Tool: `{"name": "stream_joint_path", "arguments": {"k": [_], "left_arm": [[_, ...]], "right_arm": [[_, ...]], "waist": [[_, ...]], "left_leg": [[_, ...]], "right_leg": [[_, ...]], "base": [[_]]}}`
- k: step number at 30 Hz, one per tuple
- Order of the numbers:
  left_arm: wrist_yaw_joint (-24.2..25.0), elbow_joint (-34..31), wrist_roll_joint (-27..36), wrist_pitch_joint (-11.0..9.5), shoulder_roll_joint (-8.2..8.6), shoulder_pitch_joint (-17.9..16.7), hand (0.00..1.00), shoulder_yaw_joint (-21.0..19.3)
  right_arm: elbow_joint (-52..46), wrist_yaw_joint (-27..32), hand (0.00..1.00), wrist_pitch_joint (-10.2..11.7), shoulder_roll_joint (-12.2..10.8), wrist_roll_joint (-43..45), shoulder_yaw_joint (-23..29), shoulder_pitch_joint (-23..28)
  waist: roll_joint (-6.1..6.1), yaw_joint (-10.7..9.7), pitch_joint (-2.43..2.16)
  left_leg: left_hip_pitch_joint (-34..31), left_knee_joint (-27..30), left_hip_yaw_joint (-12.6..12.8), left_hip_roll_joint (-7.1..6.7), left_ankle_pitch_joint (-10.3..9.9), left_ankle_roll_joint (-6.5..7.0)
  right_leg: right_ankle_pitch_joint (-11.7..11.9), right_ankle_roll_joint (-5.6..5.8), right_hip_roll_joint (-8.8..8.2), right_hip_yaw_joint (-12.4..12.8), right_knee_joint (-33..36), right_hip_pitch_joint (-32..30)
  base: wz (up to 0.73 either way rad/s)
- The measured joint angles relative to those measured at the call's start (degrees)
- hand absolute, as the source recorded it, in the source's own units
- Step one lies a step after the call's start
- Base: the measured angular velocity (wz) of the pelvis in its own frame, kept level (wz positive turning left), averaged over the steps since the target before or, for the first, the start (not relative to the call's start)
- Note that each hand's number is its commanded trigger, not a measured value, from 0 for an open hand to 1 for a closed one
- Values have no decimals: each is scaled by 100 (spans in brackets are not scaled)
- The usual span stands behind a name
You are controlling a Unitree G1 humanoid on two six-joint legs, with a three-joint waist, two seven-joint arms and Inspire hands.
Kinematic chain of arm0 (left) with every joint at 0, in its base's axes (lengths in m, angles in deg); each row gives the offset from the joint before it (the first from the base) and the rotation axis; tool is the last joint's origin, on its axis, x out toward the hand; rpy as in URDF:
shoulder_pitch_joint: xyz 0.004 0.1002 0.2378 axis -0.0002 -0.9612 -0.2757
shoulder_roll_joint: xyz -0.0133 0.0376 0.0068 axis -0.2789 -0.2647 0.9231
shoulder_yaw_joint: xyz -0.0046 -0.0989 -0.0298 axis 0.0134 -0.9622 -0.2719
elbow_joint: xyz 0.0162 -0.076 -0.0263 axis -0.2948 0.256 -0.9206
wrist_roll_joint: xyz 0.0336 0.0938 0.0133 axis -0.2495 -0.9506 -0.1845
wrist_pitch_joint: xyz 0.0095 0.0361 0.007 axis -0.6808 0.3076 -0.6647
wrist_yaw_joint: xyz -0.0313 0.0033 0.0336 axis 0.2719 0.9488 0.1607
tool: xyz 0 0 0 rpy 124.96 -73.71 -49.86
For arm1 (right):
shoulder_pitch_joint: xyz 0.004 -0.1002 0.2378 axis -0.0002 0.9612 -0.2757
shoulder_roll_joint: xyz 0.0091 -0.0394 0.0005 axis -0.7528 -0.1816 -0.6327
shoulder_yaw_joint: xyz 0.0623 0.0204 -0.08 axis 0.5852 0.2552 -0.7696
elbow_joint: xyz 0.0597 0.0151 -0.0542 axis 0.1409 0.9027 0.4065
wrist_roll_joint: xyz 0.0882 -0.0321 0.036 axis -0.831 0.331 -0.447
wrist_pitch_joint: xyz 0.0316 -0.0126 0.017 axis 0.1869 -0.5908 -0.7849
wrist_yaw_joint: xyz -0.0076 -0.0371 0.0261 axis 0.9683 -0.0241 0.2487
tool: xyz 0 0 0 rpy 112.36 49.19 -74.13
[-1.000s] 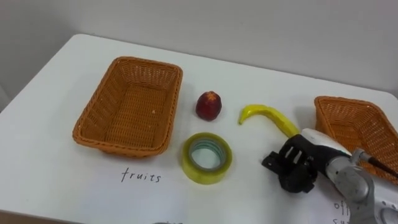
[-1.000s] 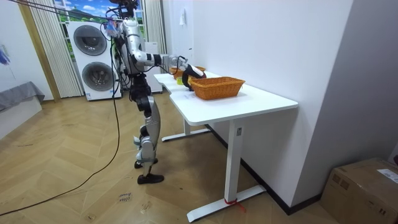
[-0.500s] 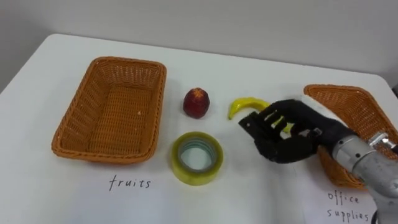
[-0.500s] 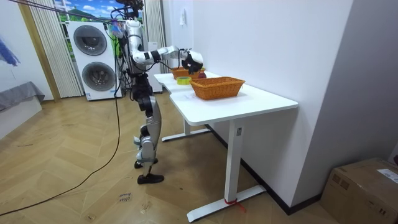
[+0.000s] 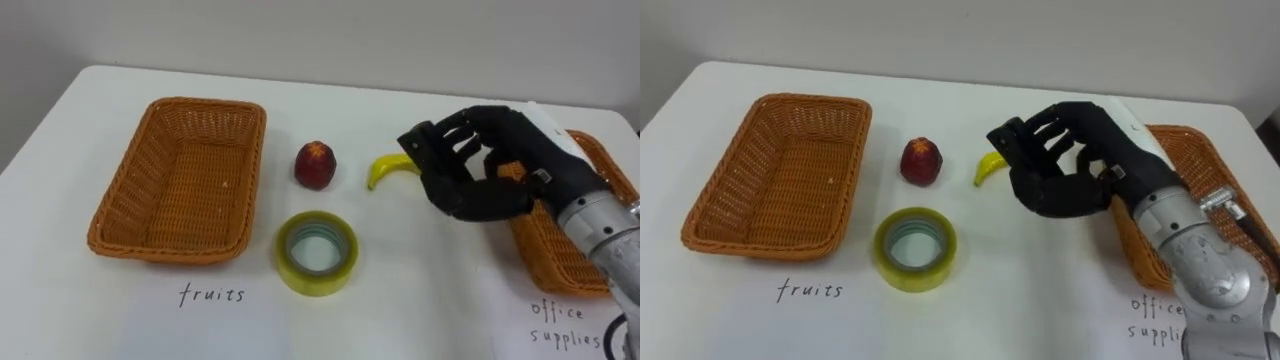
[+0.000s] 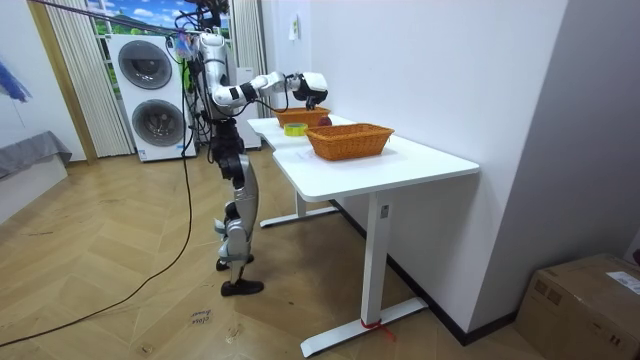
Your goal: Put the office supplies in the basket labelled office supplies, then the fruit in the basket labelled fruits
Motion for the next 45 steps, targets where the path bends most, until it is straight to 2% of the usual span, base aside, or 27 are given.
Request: {"name": "stream_joint_path", "arguments": {"k": [6,10,16,20,28,34,43,45], "left_arm": [[17,23,-3,-21,-12,16,0,-127],[11,11,0,-16,-6,-1,0,-171],[-50,8,-5,4,-2,-13,0,-390],[-48,-1,-42,3,2,-2,0,-542],[-48,-16,-85,3,2,-10,0,-662],[-22,-55,-120,-5,2,-7,0,-734],[-11,-222,-119,-4,1,-113,0,-867],[-17,-232,-121,-4,1,-113,0,-867]], "right_arm": [[91,594,100,203,6,-436,5,1],[371,1155,100,235,6,-433,13,10],[715,1759,100,268,6,-419,61,24],[733,2115,100,281,8,-480,273,28],[979,2503,100,303,9,-681,406,166],[1469,2640,100,330,28,-667,470,161],[1662,2813,100,346,28,-644,643,164],[1778,2842,100,411,28,-644,644,164]], "waist": [[-113,-2,38],[-203,-10,2],[-159,-153,-11],[-127,-185,-40],[-133,-180,-65],[-149,-201,-39],[-149,-294,-36],[-153,-305,-39]], "left_leg": [[40,-13,3,1,-1,0],[32,-13,-13,2,-2,2],[21,-6,2,3,-2,3],[25,-2,10,4,-2,2],[60,5,24,5,-2,2],[131,-18,26,9,-2,2],[131,-18,79,10,-2,1],[133,-26,90,10,-2,2]], "right_leg": [[0,0,-1,-7,-6,36],[0,1,-7,-18,-6,26],[0,1,0,-16,-3,18],[0,1,-1,-16,-2,16],[0,1,-2,-12,-2,44],[0,1,-2,-11,-4,111],[0,0,8,59,-3,83],[0,0,8,59,4,77]], "base": [[0],[0],[0],[0],[0],[0],[-2],[-4]]}}
